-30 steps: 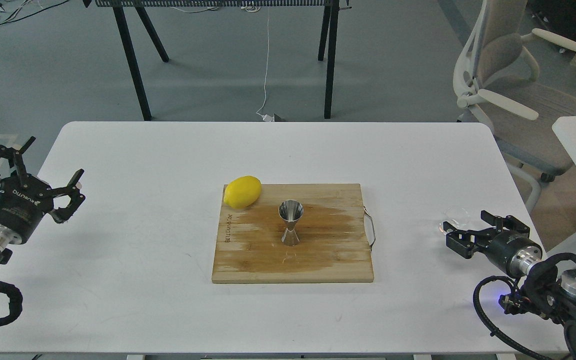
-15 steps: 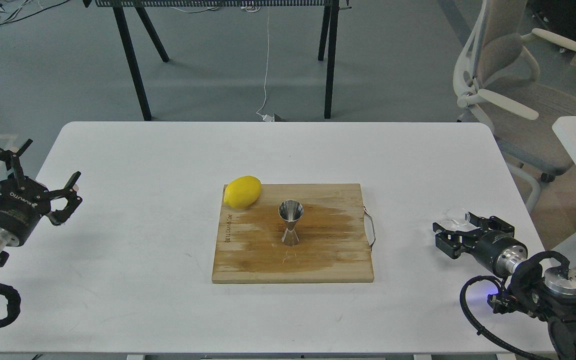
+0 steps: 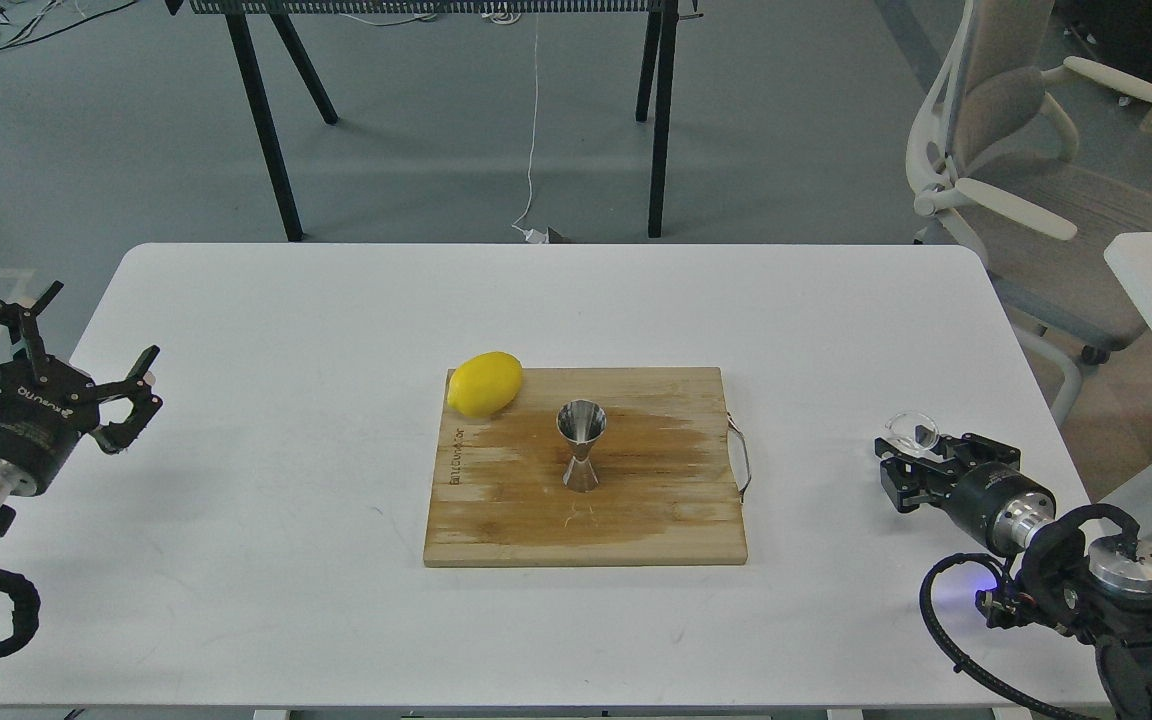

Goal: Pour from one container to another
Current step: 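Lift the glass with the right gripper and bring it over the jigger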

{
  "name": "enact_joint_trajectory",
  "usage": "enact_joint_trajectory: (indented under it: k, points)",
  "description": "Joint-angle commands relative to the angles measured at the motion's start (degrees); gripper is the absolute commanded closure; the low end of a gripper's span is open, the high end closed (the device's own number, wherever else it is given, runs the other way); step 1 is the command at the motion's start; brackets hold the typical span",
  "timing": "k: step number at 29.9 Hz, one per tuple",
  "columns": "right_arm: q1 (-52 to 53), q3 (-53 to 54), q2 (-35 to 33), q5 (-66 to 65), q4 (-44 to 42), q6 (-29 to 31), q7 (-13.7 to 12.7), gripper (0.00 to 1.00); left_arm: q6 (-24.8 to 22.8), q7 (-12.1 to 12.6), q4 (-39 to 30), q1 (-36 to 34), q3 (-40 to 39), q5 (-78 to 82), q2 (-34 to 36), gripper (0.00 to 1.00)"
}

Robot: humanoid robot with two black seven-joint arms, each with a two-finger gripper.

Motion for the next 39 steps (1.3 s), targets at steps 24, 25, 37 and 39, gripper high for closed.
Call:
enact_joint_trajectory:
  k: [24,25,37,39]
  points:
    - [7.98,1.57,-1.68,-24.02,22.86,21.23,0.17,0.76,0.0,0.0,0.62,0.42,-0.01,0.0,-1.58,0.01]
    - [9.21,1.31,-0.63,-26.39,22.77,21.58,0.17,0.76,0.0,0.0,0.62,0.42,0.0,0.0,-1.67,0.01]
    - [14.67,-1.94,10.1,-60.32,20.4,21.63,0.17,0.76,0.0,0.0,0.62,0.51,-0.01,0.0,-1.76,0.01]
    - [14.85,-2.47,10.89,-63.75,20.05,21.63,0.35,0.76,0.0,0.0,0.62,0.51,0.0,0.09,-1.76,0.01]
